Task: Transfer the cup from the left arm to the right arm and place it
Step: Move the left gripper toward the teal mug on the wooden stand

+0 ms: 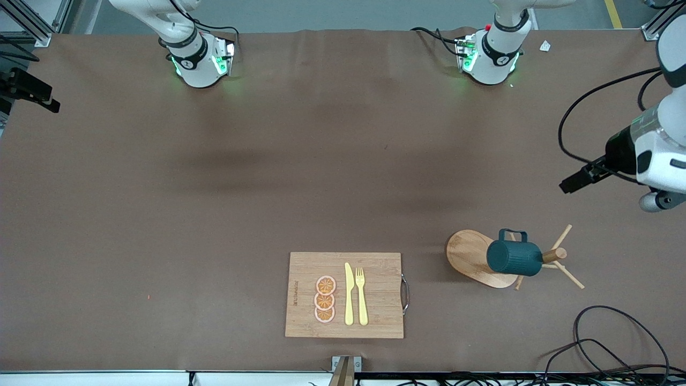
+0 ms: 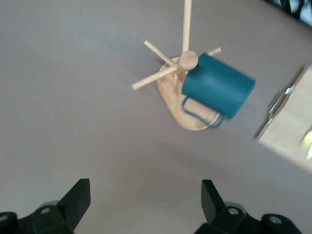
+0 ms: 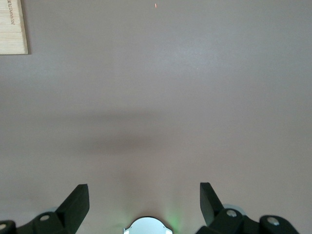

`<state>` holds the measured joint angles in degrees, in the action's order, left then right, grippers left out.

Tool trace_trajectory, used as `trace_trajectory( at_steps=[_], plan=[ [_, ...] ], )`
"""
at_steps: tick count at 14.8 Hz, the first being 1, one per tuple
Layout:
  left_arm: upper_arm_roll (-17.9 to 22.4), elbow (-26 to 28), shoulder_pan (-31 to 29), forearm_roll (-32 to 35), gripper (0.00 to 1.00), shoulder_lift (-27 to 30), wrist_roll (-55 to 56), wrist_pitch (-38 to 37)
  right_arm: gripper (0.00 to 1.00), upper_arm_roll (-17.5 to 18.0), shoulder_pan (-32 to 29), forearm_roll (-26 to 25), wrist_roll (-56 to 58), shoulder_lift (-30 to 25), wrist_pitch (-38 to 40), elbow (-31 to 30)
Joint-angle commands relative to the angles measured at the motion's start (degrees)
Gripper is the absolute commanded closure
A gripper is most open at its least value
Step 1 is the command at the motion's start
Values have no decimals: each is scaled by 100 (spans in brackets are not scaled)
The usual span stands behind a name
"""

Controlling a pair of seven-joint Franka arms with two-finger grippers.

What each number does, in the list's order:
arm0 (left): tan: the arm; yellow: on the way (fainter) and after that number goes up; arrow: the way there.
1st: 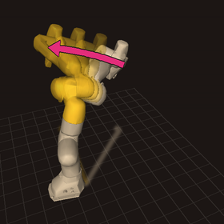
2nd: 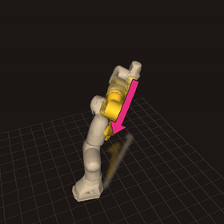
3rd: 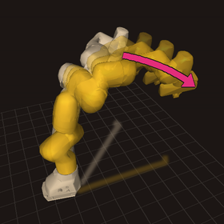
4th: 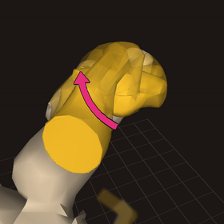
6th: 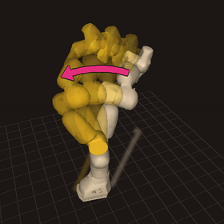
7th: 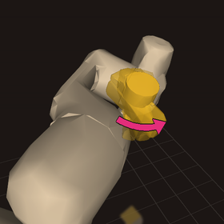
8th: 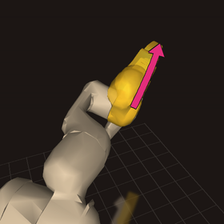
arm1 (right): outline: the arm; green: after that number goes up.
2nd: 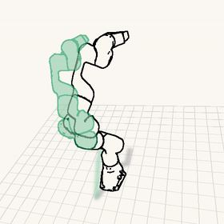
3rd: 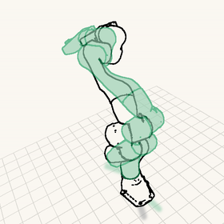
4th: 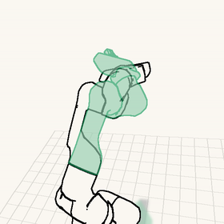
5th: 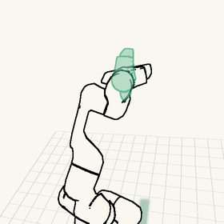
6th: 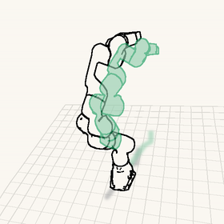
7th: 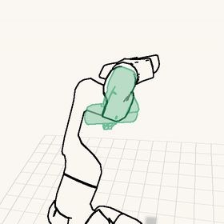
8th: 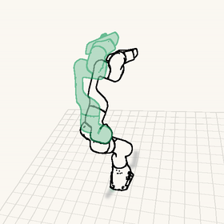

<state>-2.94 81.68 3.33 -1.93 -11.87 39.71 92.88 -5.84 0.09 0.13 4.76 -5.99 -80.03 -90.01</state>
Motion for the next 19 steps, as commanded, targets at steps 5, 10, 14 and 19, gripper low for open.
trace_trajectory(
  at_steps=[5, 10, 14, 19],
  plan=[
    [-22, -425, 54, -457, 2, -903, 2593, 1037, 0, 57, 0, 40, -28, -86, -39, -104],
    [-13, -539, -51, -754, 2, -1439, 3507, 1600, 0, 66, 9, 40, -28, -86, -4, -104],
    [22, -662, -175, -1266, 2, -1747, 3763, 1645, 0, 66, 9, 40, -28, -86, 13, -104],
    [-4, -654, -131, -1283, 2, -2011, 4176, 1795, 0, 66, 9, 40, -28, -86, 13, -104]
  ],
)
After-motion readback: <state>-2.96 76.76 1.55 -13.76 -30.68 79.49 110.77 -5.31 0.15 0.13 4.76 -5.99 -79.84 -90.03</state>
